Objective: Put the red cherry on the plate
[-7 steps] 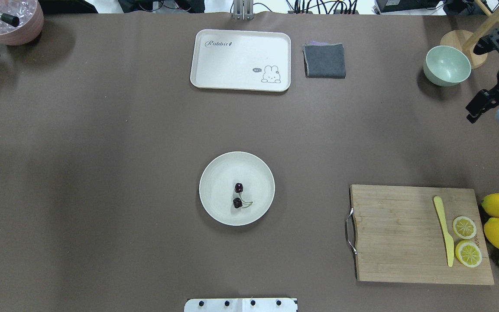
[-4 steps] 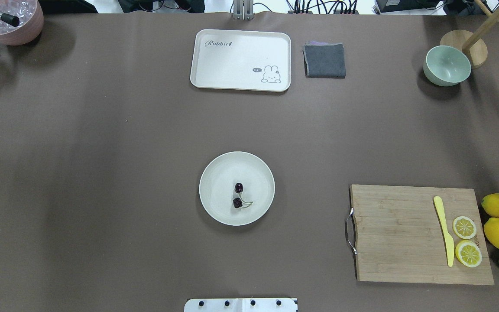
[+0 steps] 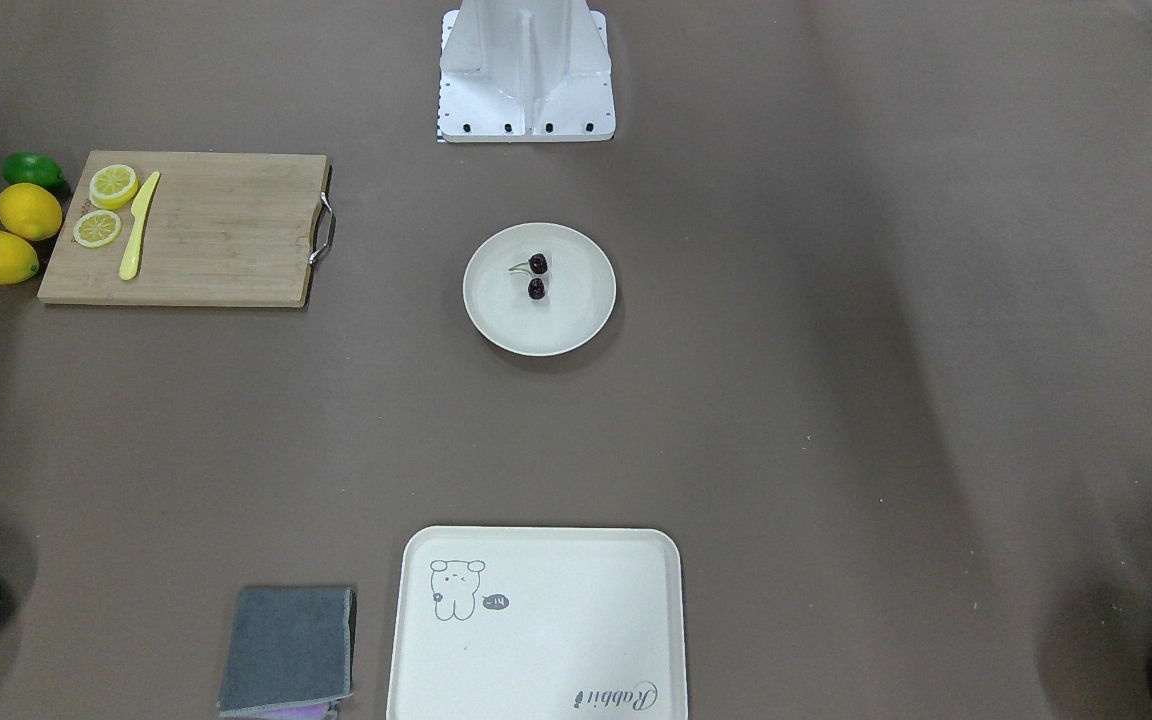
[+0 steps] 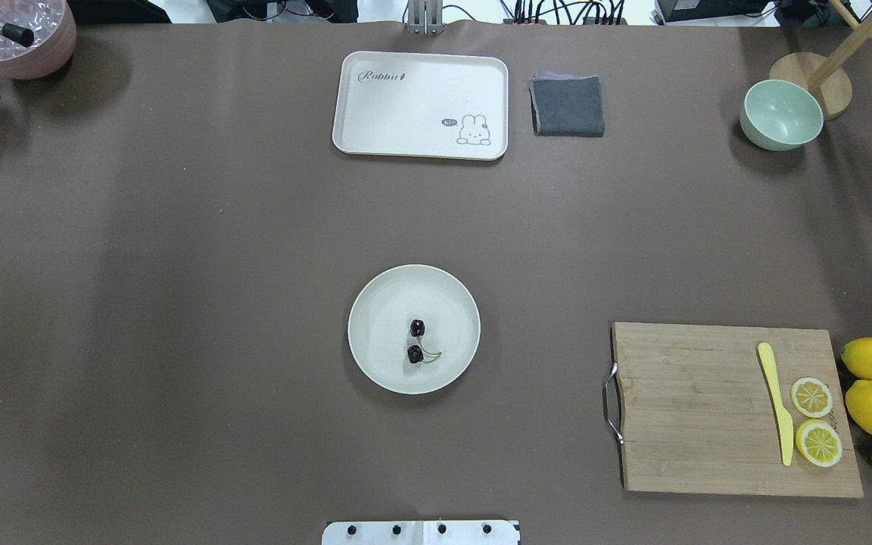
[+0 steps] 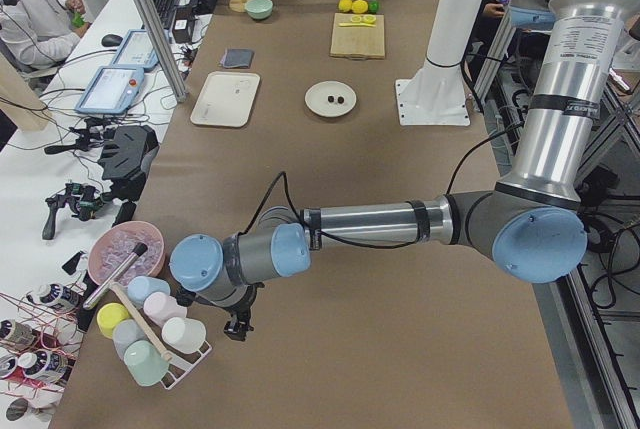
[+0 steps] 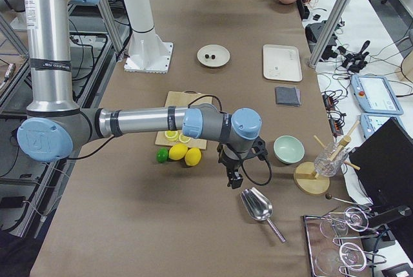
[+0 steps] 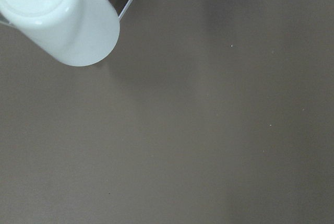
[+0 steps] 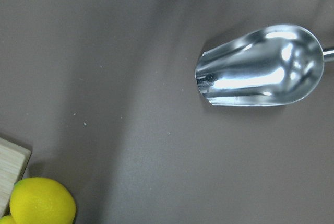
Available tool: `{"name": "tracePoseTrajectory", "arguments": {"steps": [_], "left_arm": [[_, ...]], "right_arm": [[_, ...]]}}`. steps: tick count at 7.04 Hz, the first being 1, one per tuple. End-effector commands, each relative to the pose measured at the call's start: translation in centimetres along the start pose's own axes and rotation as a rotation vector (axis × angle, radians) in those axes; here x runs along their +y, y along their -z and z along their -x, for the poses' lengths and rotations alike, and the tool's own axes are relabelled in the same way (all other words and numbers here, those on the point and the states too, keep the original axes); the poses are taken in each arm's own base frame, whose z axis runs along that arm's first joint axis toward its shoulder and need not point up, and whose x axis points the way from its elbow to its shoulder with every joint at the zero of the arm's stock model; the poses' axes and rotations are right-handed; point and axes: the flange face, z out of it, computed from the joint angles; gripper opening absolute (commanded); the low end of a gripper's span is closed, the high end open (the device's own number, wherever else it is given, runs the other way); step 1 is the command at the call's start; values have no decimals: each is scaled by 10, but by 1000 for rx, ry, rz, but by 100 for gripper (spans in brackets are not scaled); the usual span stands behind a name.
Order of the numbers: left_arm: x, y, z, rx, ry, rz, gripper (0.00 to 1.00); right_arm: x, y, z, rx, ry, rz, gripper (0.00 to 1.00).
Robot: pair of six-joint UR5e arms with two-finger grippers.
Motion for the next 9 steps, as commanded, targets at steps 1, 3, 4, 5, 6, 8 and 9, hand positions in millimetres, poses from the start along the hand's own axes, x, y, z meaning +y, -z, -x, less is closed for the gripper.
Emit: {"name": "tracePoseTrajectory", "arguments": {"steps": [1, 3, 4, 5, 6, 8, 9], "left_arm": [[77, -7, 13, 10, 34, -23, 97], [118, -18, 12, 13, 65, -16, 97], [119, -15, 13, 8, 75, -18, 97], [114, -11, 11, 4, 65, -28, 97], [109, -6, 8, -1, 53, -35, 97], [105, -5, 18, -91, 27, -28, 97], [110, -8, 18, -86, 34, -26, 97]], "right_arm": [[33, 2, -16, 3, 2, -51, 100], [38, 13, -13, 41, -2, -61, 100], [38, 16, -12, 63, 2, -57, 100], [38, 17, -12, 71, 6, -54, 100], [39, 20, -11, 75, 7, -60, 100], [50, 20, -8, 74, 12, -62, 100], [58, 22, -7, 76, 6, -68, 100]]}}
